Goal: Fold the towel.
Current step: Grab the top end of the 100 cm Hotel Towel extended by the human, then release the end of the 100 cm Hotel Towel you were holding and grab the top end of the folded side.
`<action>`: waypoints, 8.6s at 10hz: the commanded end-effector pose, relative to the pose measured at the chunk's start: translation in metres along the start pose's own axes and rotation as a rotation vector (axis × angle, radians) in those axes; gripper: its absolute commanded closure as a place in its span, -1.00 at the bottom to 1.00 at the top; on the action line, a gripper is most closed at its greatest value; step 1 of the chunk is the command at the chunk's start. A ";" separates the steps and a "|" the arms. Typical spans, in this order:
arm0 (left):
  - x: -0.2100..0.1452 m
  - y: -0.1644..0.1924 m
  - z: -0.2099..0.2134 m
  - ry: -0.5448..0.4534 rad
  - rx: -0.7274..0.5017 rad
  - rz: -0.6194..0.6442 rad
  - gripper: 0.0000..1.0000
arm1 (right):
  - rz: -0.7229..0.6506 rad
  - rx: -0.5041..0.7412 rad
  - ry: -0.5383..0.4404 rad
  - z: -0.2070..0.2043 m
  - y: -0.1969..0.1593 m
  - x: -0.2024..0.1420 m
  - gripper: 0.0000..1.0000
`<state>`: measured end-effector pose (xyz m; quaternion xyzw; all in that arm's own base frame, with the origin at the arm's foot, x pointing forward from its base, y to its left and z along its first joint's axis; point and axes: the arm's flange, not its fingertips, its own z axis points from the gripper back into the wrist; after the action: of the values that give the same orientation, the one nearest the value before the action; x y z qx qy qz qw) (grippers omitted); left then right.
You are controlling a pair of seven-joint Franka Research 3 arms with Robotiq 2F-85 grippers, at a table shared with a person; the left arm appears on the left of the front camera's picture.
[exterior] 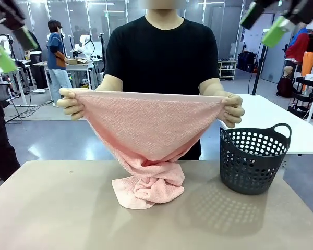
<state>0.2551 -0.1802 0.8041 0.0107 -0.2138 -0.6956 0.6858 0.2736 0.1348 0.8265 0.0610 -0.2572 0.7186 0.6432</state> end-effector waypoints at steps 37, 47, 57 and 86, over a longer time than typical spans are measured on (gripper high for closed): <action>0.019 0.102 -0.173 0.097 -0.033 0.023 1.00 | -0.125 0.008 0.289 -0.217 -0.088 -0.023 1.00; 0.025 0.109 -0.175 0.110 -0.030 0.005 1.00 | -0.128 0.012 0.306 -0.217 -0.090 -0.019 1.00; 0.025 0.109 -0.175 0.110 -0.030 0.005 1.00 | -0.128 0.012 0.306 -0.217 -0.090 -0.019 1.00; 0.025 0.109 -0.175 0.110 -0.030 0.005 1.00 | -0.128 0.012 0.306 -0.217 -0.090 -0.019 1.00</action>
<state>0.4099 -0.2523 0.6840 0.0291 -0.1666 -0.6913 0.7025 0.4164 0.2190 0.6577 -0.0275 -0.1477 0.6783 0.7193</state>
